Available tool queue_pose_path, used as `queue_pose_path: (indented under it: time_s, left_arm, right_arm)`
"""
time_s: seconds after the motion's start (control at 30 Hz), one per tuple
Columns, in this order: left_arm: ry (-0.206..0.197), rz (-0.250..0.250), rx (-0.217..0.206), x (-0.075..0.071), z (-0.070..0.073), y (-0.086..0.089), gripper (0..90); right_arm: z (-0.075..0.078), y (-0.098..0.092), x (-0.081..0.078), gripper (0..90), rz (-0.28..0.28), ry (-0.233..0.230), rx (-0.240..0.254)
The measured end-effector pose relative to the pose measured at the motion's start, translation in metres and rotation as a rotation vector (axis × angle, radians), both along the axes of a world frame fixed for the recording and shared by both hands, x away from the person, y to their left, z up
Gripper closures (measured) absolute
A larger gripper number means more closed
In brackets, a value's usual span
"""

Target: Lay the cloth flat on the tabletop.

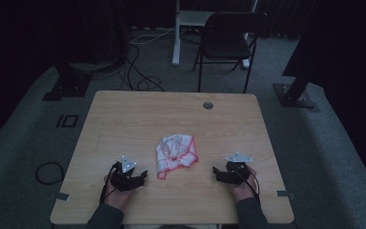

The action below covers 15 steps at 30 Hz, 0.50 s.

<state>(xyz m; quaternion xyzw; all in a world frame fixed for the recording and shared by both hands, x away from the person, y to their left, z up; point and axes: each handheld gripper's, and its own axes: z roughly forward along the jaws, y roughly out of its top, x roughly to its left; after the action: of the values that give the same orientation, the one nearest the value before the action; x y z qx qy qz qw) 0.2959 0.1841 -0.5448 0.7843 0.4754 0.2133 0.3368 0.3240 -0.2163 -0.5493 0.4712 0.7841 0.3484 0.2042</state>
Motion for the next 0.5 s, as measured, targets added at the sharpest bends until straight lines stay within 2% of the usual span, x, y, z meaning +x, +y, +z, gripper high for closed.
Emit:
queue_pose_path:
  time_s: [0.17,0.33,0.5]
  left_arm:
    - [-0.001,0.004,-0.002,-0.0008,0.0,-0.0008,35.4]
    - [-0.005,0.002,-0.006,-0.0028,0.0001,-0.0022,41.0]
    - [-0.008,-0.005,-0.005,-0.0033,0.0002,-0.0031,44.4]
  right_arm:
    - [0.0001,0.0016,0.0008,26.0,0.005,-0.004,0.0]
    - [-0.0001,0.0024,0.0009,23.1,0.023,-0.001,-0.003]
    - [0.001,0.0022,0.0013,26.3,0.019,0.005,-0.005]
